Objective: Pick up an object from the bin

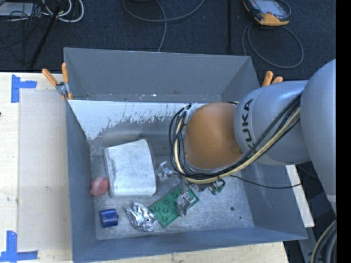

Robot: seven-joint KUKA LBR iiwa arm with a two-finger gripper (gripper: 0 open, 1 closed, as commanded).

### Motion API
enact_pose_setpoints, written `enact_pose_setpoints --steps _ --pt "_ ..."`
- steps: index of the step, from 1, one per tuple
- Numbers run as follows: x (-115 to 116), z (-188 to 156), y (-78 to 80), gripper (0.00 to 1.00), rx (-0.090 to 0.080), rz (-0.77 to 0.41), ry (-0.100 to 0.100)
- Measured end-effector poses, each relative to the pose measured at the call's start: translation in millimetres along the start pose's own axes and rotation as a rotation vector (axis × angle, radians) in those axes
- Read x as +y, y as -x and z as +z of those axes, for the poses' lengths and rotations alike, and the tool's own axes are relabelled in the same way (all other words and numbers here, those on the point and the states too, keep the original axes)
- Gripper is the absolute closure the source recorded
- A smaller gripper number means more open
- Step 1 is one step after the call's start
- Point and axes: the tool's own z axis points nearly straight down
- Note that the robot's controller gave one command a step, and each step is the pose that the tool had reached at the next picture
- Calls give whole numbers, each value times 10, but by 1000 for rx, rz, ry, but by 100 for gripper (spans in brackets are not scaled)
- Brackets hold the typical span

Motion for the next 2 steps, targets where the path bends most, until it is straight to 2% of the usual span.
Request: enact_pose_setpoints --steps 1,2 --pt "-1 -9 -7 100 4 0 1" --pt "16 -1390 50 100 6 -10 3"
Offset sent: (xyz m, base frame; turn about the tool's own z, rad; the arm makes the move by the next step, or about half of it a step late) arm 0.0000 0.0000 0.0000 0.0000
